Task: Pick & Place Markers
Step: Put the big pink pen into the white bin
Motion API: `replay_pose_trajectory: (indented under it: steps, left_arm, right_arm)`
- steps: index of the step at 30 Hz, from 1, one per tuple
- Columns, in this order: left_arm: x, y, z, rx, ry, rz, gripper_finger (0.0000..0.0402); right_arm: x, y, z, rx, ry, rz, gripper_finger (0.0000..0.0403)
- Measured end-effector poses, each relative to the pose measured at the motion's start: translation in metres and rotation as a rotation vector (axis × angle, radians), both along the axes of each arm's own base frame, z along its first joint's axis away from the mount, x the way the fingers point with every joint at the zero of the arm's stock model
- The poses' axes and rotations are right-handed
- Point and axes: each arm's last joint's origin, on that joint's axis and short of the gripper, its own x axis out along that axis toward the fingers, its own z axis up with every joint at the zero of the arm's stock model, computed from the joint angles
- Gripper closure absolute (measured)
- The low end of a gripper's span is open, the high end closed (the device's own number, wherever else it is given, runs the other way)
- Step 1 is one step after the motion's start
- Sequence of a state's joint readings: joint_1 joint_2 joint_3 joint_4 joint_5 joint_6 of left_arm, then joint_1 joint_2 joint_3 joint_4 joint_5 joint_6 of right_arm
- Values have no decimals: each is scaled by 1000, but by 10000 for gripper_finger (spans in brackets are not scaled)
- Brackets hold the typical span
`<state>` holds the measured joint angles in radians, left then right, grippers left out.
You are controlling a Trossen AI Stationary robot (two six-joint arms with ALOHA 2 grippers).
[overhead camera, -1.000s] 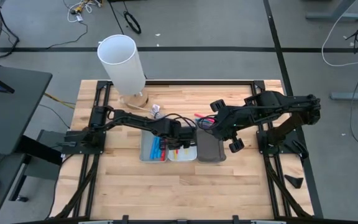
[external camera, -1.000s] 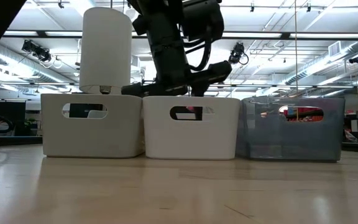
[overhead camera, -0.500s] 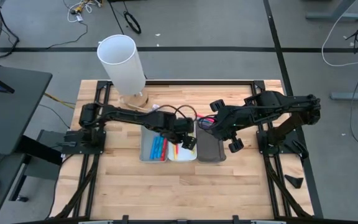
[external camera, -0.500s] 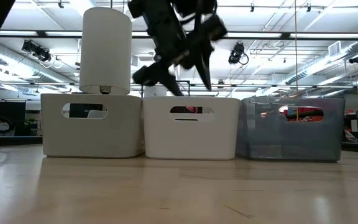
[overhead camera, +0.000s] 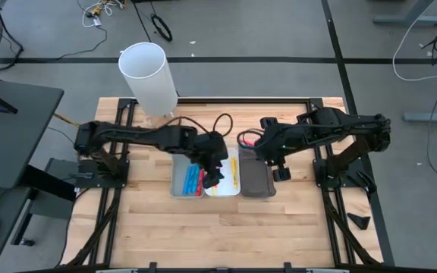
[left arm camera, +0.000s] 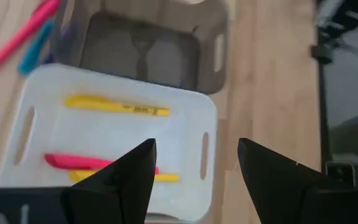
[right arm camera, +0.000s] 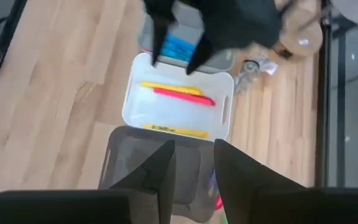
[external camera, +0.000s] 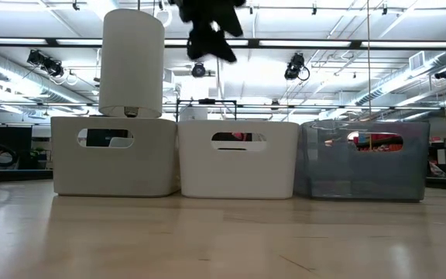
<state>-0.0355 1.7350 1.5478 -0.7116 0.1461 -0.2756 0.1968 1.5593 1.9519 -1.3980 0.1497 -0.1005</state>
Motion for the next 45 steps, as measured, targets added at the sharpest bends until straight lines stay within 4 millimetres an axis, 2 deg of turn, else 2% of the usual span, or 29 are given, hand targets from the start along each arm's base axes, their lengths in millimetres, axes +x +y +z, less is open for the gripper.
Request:
replay_pose_trajectory:
  steps: [5,13,19,23,28,34,40,45]
  left_arm:
    - [-19,0,25,77,-59,-73,170]
    - [-52,2,64,167,-180,-155,170]
    - [-81,3,86,200,-290,-180,170]
    - [-111,5,75,185,-376,-153,170]
    - [-151,8,62,135,-574,-40,170]
    - [-194,11,48,93,-725,80,170]
    - [-219,13,46,75,-800,126,170]
    - [-224,13,47,75,-802,125,170]
  right_arm:
    - [8,-8,-11,41,1,-100,293]
    - [28,-19,-46,65,3,-217,293]
    - [32,-27,-65,86,39,-310,293]
    - [33,-30,-68,97,36,-338,293]
    - [37,-35,-67,122,-2,-378,293]
    - [39,-51,-68,247,9,-409,275]
    - [41,-82,-72,267,18,-495,215]
    - [44,-113,-83,287,63,-523,190]
